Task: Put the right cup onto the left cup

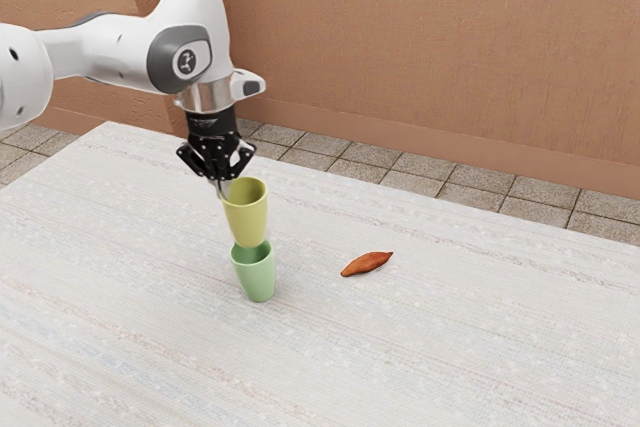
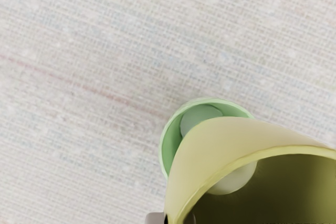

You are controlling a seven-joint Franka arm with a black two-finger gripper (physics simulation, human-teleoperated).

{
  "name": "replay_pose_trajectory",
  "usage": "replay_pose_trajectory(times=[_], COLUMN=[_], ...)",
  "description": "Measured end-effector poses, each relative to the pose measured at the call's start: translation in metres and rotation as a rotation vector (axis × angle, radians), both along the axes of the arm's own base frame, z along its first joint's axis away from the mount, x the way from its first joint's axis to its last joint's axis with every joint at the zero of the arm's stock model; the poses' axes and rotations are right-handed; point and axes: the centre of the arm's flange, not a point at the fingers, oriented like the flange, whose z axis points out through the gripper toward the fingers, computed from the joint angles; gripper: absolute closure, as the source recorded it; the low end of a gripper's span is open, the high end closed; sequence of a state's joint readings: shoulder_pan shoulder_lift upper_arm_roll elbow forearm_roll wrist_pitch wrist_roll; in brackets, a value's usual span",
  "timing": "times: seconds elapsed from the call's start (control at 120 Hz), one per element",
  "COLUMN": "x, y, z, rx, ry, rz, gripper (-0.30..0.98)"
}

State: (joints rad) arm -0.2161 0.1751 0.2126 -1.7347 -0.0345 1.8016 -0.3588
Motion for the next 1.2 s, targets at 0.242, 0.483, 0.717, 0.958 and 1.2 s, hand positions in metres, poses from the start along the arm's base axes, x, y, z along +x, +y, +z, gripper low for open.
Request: replay_pose_trajectory(times=[0.242,0.483,0.717,0.958,1.2], x=[0.0,-0.003,0.001,0.001,-0.004], y=[0.007,0.007,0.004,-0.004,-0.011], z=[-0.012,-0.027,-0.035,-0.032,-0.01], rx=[-0.011,-0.023,-0.023,-0.029,-0.038], ry=[0.018,0.035,0.031,0.021,0.001], rz=[0.009,0.01,0.004,-0.012,-0.028], gripper=[0.79,0.79,0.78,0.34,0.11])
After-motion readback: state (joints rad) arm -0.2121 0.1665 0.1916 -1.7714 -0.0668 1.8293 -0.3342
